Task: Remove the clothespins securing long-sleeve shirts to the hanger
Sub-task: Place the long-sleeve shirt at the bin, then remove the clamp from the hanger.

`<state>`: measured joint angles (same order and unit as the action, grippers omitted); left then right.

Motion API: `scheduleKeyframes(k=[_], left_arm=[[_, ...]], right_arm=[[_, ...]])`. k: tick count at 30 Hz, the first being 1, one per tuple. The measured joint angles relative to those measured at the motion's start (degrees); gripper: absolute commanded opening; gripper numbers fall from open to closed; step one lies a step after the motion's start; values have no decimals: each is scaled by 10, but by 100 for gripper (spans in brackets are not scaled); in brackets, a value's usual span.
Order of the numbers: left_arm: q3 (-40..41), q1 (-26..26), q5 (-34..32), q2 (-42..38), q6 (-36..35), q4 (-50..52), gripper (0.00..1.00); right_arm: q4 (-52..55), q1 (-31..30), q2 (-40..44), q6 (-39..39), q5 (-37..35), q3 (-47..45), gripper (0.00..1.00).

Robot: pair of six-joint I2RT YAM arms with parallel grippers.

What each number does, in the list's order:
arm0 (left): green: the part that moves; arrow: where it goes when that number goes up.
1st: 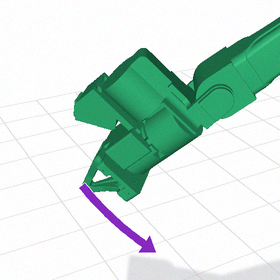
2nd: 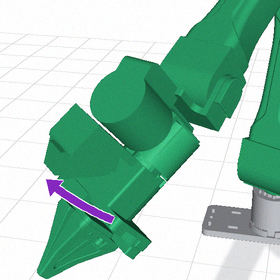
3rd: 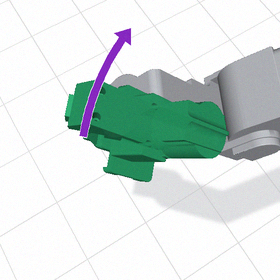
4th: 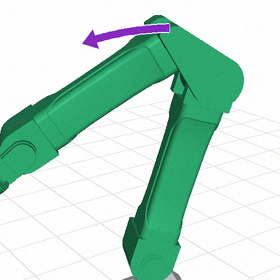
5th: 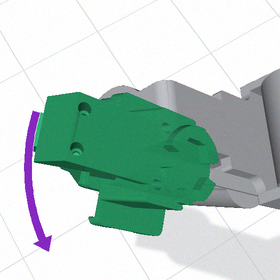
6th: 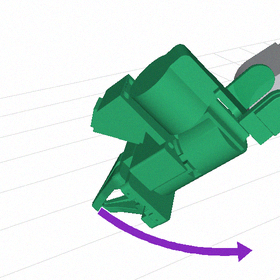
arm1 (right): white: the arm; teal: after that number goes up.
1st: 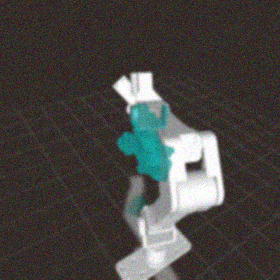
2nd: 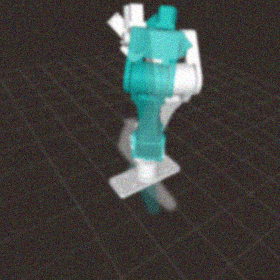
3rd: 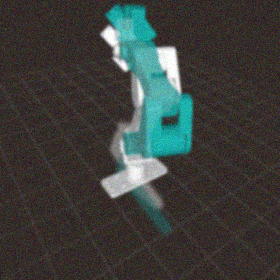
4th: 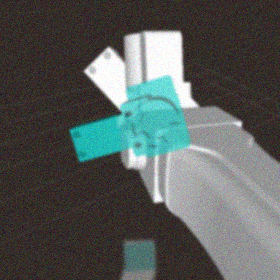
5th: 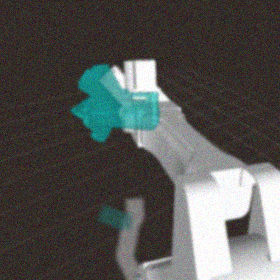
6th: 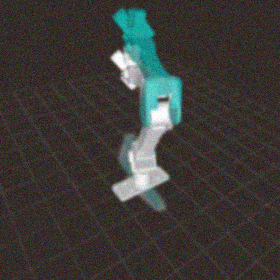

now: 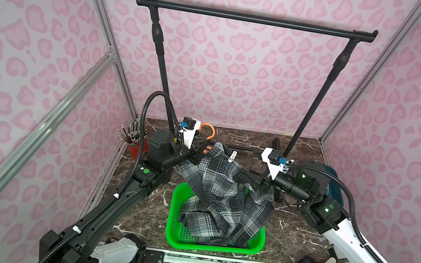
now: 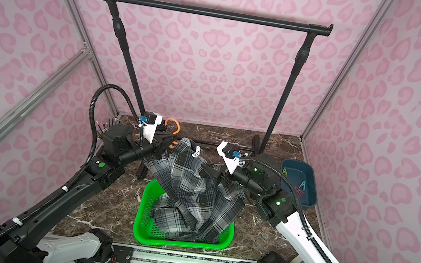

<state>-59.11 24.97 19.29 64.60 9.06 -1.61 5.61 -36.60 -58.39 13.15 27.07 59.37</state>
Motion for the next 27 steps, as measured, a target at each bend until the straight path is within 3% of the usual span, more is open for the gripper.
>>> scheduleKeyframes(k=[11, 17, 27], left_arm=[[2, 0, 1, 0, 0, 11, 3], [4, 0, 5, 0, 0, 14, 3], [5, 0, 13, 0, 0, 15, 3]], right_arm=[[-3, -47, -77, 31, 15, 38, 70], [-21, -56, -101, 26, 0, 38, 51], [-33, -57, -103, 21, -15, 36, 30]])
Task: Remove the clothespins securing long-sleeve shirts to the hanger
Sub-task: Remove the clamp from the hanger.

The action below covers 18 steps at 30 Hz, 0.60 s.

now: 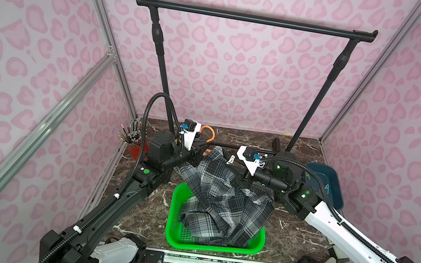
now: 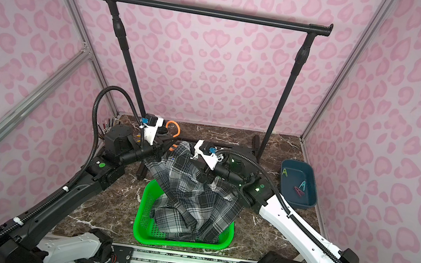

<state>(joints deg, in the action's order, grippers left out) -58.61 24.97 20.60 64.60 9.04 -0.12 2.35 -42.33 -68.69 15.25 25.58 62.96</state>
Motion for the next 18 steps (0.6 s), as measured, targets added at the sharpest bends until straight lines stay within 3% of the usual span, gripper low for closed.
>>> scheduleKeyframes(k=[7, 9, 11, 18], left_arm=[[0, 0, -1, 0, 0, 0, 3], [0, 0, -2, 0, 0, 1, 3], [0, -1, -4, 0, 0, 4, 3], [1, 0, 0, 0, 0, 8, 3]], right_arm=[[-12, -1, -1, -3, -6, -5, 28], [-12, -4, -2, -3, -14, -5, 21], [-17, -7, -6, -5, -16, -5, 1], [-20, -13, -13, -5, -27, 0, 0]])
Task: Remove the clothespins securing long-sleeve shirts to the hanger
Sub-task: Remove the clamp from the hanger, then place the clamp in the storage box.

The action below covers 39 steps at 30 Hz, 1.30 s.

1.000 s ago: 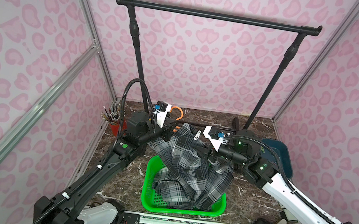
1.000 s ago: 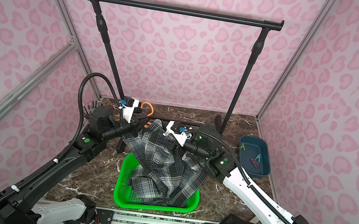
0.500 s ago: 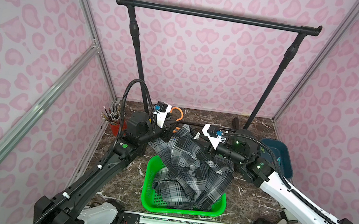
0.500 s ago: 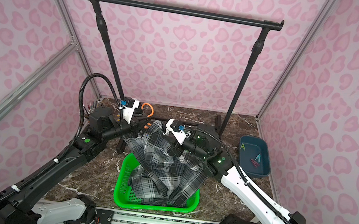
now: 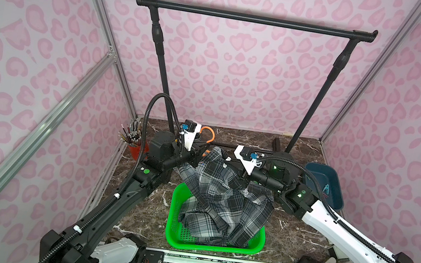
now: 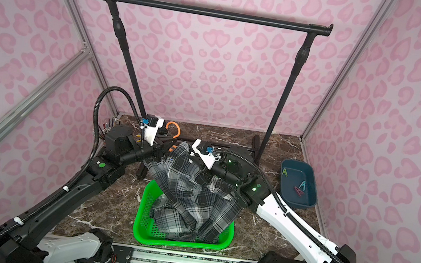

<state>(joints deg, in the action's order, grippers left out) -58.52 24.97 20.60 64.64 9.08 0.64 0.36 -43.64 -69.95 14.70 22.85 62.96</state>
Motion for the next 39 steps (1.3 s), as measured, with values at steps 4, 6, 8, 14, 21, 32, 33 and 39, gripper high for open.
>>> scheduleKeyframes(k=[4, 6, 8, 14, 21, 32, 33, 39], left_arm=[[0, 0, 1, 0, 2, -3, 3], [3, 0, 0, 0, 2, -6, 3], [6, 0, 0, 0, 2, -5, 3], [7, 0, 0, 1, 2, -5, 3], [7, 1, 3, -4, 4, -6, 3], [7, 2, 21, -21, 10, -8, 3], [7, 3, 22, -21, 10, -8, 3], [8, 6, 26, -25, 10, -3, 3]], right_arm=[[9, 1, 7, -1, -17, 12, 0], [9, 7, 17, -1, -19, 21, 0], [2, 23, 33, -11, -20, 26, 0], [-5, 88, 57, -62, -79, 64, 0], [59, 269, 46, -146, -240, 49, 0], [99, 528, -57, -258, -388, -37, 0], [99, 543, -75, -264, -400, -43, 0], [98, 601, -213, -281, -388, -20, 0]])
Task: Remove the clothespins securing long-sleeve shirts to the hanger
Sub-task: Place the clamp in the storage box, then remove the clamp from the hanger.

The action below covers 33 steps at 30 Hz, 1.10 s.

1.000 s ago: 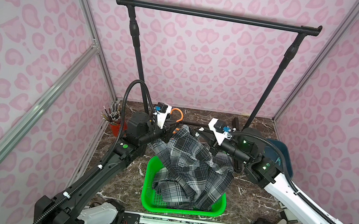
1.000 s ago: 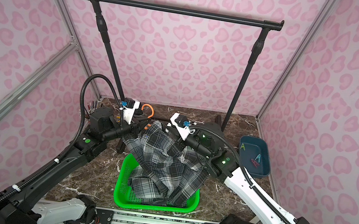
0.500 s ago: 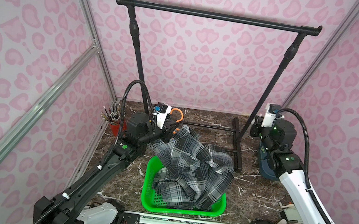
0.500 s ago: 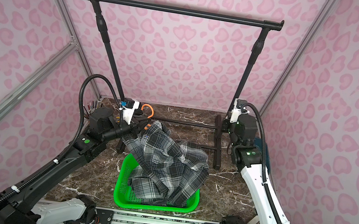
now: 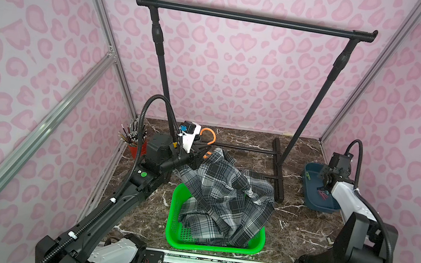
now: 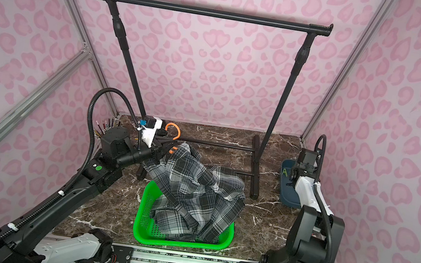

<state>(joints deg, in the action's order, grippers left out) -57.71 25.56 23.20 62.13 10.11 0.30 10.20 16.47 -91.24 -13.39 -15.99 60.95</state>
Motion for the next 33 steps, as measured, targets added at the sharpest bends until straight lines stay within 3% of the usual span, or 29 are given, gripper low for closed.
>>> scheduleKeyframes(k=[6, 11, 19, 23, 26, 31, 33], left_arm=[[2, 2, 0, -2, 0, 2, 3], [3, 4, 0, -6, -1, 5, 3], [5, 4, 0, -5, -1, 11, 3], [5, 4, 0, -2, -1, 15, 3], [5, 4, 0, 0, -2, 15, 3], [2, 4, -3, 4, -7, 23, 3], [0, 5, -4, 4, -7, 27, 3]], right_arm=[[6, 17, -105, -9, 15, 42, 2], [28, 15, -133, -13, 37, 87, 40], [47, -26, -14, 8, 28, 107, 63], [56, -69, 70, 25, 77, 104, 68], [63, -106, 133, 36, 139, 90, 78], [92, -257, 204, 87, 294, 94, 92], [115, -307, 214, 108, 341, 115, 93]])
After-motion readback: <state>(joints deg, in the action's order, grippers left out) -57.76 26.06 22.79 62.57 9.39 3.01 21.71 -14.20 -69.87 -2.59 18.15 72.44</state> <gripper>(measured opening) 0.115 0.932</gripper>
